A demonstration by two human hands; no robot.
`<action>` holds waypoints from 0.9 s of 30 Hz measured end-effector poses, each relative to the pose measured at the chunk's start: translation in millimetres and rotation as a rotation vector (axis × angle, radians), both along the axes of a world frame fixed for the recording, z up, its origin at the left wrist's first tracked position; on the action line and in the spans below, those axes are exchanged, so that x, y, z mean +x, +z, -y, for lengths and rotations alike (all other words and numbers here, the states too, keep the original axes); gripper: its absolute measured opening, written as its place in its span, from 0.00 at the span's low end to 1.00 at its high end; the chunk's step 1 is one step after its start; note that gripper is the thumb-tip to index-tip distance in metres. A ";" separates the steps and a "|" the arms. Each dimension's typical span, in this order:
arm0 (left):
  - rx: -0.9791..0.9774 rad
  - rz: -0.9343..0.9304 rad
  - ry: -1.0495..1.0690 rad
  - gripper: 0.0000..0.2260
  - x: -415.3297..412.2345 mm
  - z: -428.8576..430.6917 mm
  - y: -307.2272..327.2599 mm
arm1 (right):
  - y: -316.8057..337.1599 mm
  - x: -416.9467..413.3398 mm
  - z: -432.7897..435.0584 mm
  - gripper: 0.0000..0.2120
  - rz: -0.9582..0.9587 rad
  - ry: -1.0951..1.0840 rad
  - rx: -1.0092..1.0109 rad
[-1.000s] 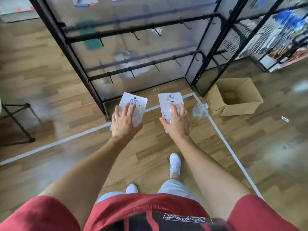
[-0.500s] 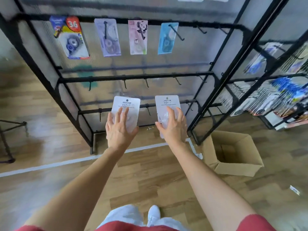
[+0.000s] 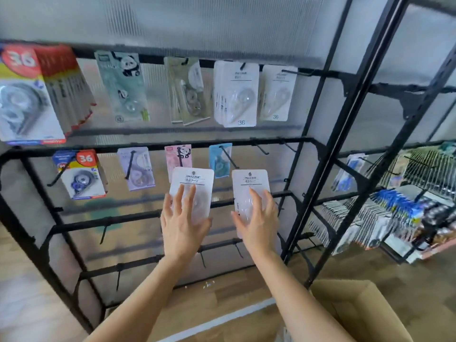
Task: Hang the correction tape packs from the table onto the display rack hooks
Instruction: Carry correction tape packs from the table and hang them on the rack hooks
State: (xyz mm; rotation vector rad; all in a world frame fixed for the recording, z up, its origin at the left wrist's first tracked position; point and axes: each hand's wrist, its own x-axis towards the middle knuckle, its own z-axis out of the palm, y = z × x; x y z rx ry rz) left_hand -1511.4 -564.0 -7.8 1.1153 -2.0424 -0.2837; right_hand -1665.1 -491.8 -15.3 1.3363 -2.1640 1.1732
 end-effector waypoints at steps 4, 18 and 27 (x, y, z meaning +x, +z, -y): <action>-0.087 -0.062 -0.061 0.39 -38.5 13.3 28.9 | 35.1 -39.2 10.3 0.30 -0.008 -0.057 -0.110; -0.168 -0.093 -0.014 0.33 -170.1 47.2 56.3 | 140.7 -175.4 51.8 0.29 -0.129 -0.051 -0.408; -0.167 -0.071 0.154 0.34 -207.6 63.7 32.5 | 159.2 -222.1 78.3 0.30 -0.294 0.010 -0.443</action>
